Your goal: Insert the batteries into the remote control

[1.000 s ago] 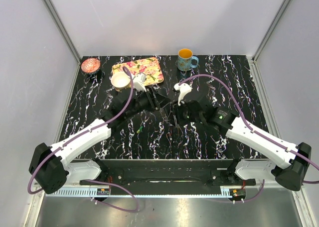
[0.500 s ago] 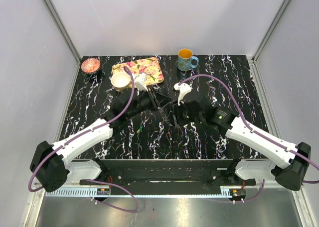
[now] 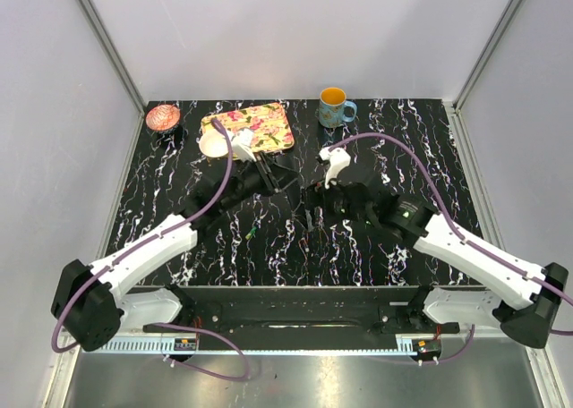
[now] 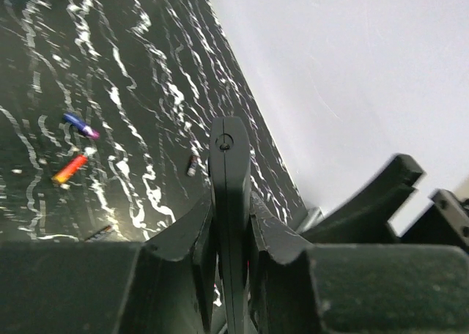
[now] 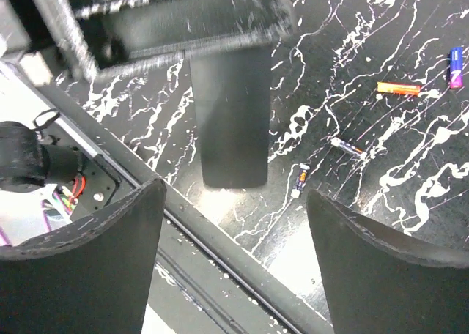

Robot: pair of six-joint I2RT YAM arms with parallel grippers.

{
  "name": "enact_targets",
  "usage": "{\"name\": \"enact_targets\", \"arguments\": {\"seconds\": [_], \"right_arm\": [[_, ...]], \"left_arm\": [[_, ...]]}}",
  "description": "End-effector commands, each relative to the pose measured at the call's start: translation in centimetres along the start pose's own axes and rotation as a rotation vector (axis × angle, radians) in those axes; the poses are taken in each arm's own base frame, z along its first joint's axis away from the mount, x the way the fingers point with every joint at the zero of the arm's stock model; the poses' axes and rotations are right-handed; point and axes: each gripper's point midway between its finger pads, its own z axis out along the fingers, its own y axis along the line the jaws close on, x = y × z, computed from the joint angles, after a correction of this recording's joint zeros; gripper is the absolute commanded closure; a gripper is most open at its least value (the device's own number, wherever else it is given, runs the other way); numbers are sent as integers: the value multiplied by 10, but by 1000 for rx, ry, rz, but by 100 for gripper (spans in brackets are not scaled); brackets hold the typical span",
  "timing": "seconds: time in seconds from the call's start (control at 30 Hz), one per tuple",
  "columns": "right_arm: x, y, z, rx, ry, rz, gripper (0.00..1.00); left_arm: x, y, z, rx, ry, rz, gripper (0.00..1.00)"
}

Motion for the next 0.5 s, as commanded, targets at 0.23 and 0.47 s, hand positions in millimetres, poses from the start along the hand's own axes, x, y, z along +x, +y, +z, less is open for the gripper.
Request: {"name": "enact_targets", "arguments": {"seconds": [0.23,0.47], "right_arm": [[-43,30,-27,-223,-186,130,4],[-60,37,-12,-460,-195,418,1]], "left_arm": [[-68,-12,-57,284,-252,-71,100],[-79,-14,-84,324,-425,4,100]]}}
